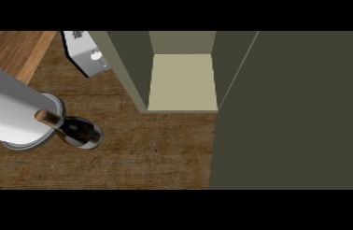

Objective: Pick up the wine, place it into the cabinet and close the cabinet

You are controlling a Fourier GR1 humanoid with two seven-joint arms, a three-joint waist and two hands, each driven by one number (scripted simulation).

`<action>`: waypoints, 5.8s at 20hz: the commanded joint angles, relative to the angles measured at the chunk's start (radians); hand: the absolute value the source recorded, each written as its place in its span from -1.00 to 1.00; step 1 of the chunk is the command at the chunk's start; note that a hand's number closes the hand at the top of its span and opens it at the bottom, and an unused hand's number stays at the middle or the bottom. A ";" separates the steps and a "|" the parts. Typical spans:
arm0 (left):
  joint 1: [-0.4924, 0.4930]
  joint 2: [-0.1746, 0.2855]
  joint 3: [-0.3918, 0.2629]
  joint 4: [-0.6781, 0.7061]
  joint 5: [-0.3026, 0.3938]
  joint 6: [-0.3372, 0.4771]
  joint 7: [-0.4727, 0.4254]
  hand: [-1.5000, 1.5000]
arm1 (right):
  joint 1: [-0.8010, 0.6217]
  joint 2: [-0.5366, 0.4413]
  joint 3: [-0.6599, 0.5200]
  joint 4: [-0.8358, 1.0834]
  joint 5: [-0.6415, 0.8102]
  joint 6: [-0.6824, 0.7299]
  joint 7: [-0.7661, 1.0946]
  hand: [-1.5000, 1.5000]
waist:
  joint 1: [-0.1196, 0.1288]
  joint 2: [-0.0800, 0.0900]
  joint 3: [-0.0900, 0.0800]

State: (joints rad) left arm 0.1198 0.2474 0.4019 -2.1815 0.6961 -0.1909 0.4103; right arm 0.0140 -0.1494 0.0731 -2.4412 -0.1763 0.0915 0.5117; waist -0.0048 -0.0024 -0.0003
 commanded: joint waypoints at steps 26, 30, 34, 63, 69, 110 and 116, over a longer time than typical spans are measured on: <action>-0.121 -0.014 0.029 0.718 -0.274 -0.287 -0.444 -1.00 | -0.111 -0.004 -0.063 -0.158 -0.099 -0.031 0.201 -1.00 | -0.003 0.002 0.000; -0.148 -0.028 0.007 0.777 -0.327 -0.266 -0.474 -1.00 | -0.048 0.044 0.021 -0.178 -0.014 -0.034 0.170 -1.00 | -0.007 0.001 0.000; -0.133 -0.029 0.001 0.838 -0.354 -0.301 -0.539 -1.00 | -0.106 0.019 -0.029 -0.206 -0.064 -0.054 0.255 -1.00 | -0.005 0.000 -0.001; -0.276 -0.014 -0.068 1.341 -0.555 -0.325 -0.964 -1.00 | -0.093 0.023 -0.076 -0.165 -0.083 0.002 0.203 -1.00 | -0.002 0.002 0.000; -0.385 0.027 -0.062 1.498 -0.551 -0.365 -0.976 -1.00 | -0.083 0.031 -0.072 -0.132 -0.077 0.025 0.154 -1.00 | -0.007 0.003 0.000; -0.098 -0.138 -0.195 0.882 -0.573 -0.027 -1.069 1.00 | -0.090 0.088 -0.026 -0.127 -0.018 0.027 0.179 -1.00 | 0.009 -0.002 0.001; -0.053 -0.182 -0.278 0.612 -0.496 -0.050 -0.802 1.00 | -0.045 0.091 -0.069 -0.106 -0.053 0.057 0.120 -1.00 | 0.005 -0.001 0.002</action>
State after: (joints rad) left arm 0.0534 0.0850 0.1583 -1.4242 0.1655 -0.2504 -0.5287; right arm -0.1025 -0.0758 0.0138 -2.4617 -0.1499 0.1337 0.6527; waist 0.0037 -0.0042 0.0009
